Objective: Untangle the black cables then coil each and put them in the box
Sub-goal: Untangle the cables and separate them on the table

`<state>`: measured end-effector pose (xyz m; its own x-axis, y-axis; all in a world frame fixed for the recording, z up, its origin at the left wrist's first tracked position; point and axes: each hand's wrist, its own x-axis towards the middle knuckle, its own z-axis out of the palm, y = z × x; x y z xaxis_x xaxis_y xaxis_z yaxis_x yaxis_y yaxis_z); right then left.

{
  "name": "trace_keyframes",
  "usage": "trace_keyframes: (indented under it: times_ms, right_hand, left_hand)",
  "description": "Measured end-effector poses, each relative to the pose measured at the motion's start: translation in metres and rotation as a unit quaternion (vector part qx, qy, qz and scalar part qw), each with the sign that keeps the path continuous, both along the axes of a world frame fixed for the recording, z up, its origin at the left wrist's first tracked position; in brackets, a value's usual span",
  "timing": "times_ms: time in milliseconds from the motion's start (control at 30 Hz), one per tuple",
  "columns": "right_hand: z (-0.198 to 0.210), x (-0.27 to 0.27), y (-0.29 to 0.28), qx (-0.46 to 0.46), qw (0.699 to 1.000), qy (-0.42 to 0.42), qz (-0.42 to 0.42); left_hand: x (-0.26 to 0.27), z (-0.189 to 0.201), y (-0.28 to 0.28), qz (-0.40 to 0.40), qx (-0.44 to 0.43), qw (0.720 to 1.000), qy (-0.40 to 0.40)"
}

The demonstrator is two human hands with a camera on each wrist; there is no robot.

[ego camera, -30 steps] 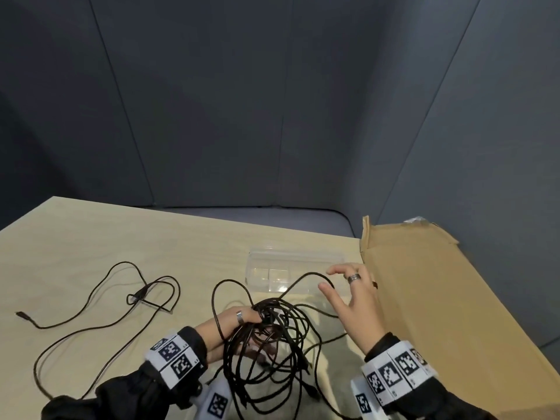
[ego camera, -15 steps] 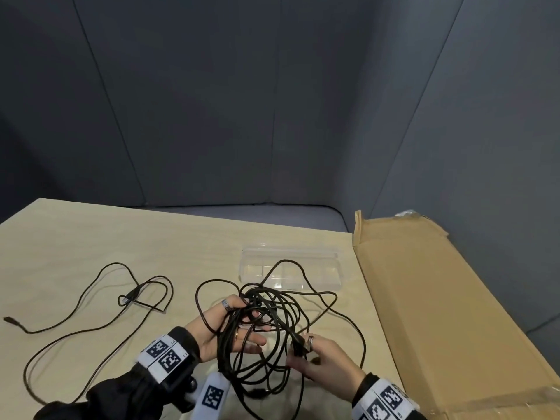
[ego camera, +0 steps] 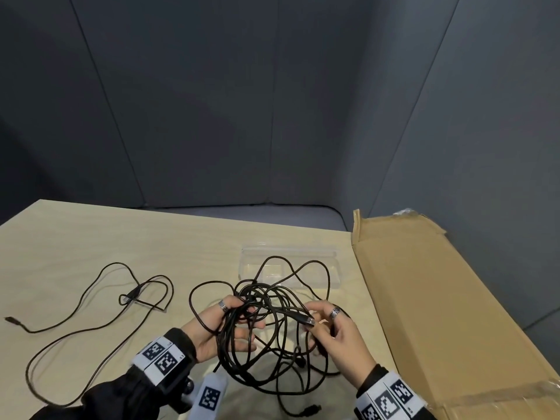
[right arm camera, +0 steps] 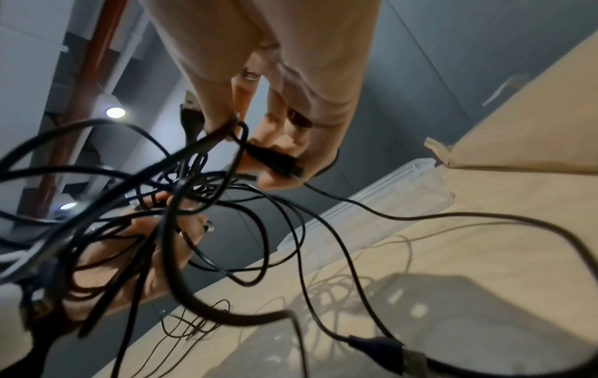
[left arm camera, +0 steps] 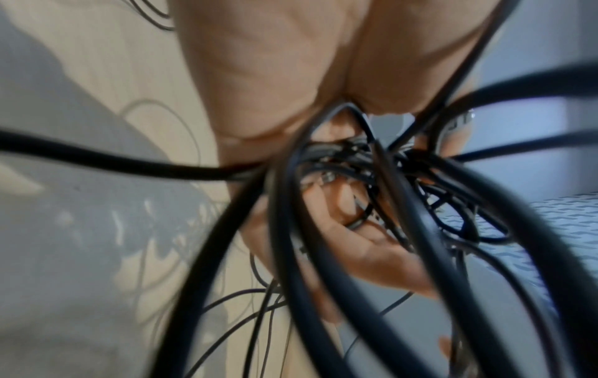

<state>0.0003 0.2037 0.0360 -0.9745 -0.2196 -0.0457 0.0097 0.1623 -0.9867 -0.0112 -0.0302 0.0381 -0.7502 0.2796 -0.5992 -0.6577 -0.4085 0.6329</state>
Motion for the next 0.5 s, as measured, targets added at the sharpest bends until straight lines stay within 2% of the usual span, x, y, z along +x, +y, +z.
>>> trace_keyframes:
  times_ms: [100,267,433,500]
  right_hand:
    - [0.001,0.001,-0.002,0.038,0.999,0.021,0.004]
    - [0.015,0.003,0.0,0.095,0.987,0.127,0.034]
    - [0.014,0.007,-0.006,0.218,0.955,0.179,0.095]
    - [0.011,0.007,-0.01,0.232,0.95,0.181,0.102]
  left_hand:
    - [0.001,0.004,0.001,0.003,-0.001,1.0,0.011]
    - [0.003,0.009,0.004,-0.004,-0.004,0.999,0.043]
    - [0.004,0.009,0.007,-0.003,0.005,0.998,0.067]
    - [0.004,0.007,0.005,-0.013,0.0,0.997,0.075]
